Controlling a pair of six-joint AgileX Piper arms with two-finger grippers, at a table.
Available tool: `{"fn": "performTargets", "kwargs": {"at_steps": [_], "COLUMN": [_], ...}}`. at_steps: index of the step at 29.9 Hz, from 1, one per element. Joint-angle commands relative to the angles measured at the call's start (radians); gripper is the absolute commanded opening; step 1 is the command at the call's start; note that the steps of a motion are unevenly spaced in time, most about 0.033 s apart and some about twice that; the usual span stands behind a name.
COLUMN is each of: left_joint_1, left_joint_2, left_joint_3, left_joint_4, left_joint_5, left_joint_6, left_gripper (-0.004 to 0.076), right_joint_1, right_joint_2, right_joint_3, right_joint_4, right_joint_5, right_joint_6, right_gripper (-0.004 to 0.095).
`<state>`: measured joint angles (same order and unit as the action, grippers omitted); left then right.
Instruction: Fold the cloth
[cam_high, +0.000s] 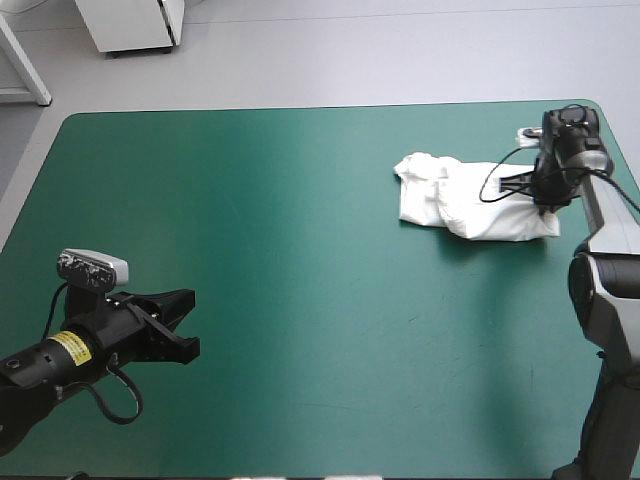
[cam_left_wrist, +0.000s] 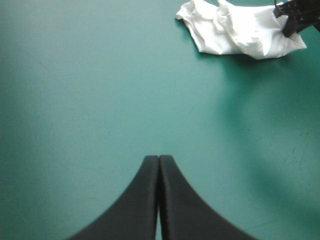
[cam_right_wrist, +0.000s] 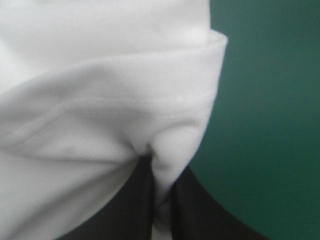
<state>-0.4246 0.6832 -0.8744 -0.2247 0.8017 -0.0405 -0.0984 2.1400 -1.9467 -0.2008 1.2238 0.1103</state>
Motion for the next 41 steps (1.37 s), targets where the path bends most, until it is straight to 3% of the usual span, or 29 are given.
{"fn": "performTargets", "kwargs": {"at_steps": [1,10,18,20,25,27,32,34,41], "left_joint_1": [-0.001,-0.001,-0.001,-0.001,-0.001,-0.001,-0.001,-0.001,-0.001], "left_joint_2": [0.003,0.003,0.003,0.003,0.003,0.003,0.003,0.003,0.003], "left_joint_3": [-0.027,-0.027,-0.027,-0.027,-0.027,-0.027,-0.027,-0.027,-0.027], "left_joint_4": [-0.014,-0.014,-0.014,-0.014,-0.014,-0.014,-0.011,-0.011,-0.008], "left_joint_5": [-0.066,-0.066,-0.066,-0.066,-0.066,-0.066,-0.066,-0.066,-0.069], "left_joint_6": [-0.001,-0.001,-0.001,-0.001,-0.001,0.000,0.000,0.000,0.000], "left_gripper": [-0.0009,-0.0009,-0.0009,-0.0009,-0.0009,-0.0009,-0.0009,-0.0009,-0.0009], "right_joint_1": [-0.096,-0.305,-0.368,-0.368,-0.368,-0.368,-0.379,-0.400,-0.419], "right_joint_2": [-0.067,-0.058,-0.050,-0.050,-0.057,-0.075,-0.171,-0.227,-0.429], "right_joint_3": [-0.021,-0.021,-0.021,-0.021,-0.021,-0.021,-0.021,-0.021,-0.021], "right_joint_4": [-0.080,-0.081,-0.011,-0.010,-0.009,-0.020,-0.059,0.005,0.295], "right_joint_5": [-0.007,-0.007,-0.007,-0.007,-0.005,-0.005,-0.005,-0.005,-0.006], "right_joint_6": [-0.006,-0.069,-0.101,-0.104,-0.084,-0.081,-0.070,-0.086,-0.125], "right_gripper": [-0.0019,-0.0019,0.0016,0.0157,0.0661,0.0716,0.0557,0.0509,0.0487]}}
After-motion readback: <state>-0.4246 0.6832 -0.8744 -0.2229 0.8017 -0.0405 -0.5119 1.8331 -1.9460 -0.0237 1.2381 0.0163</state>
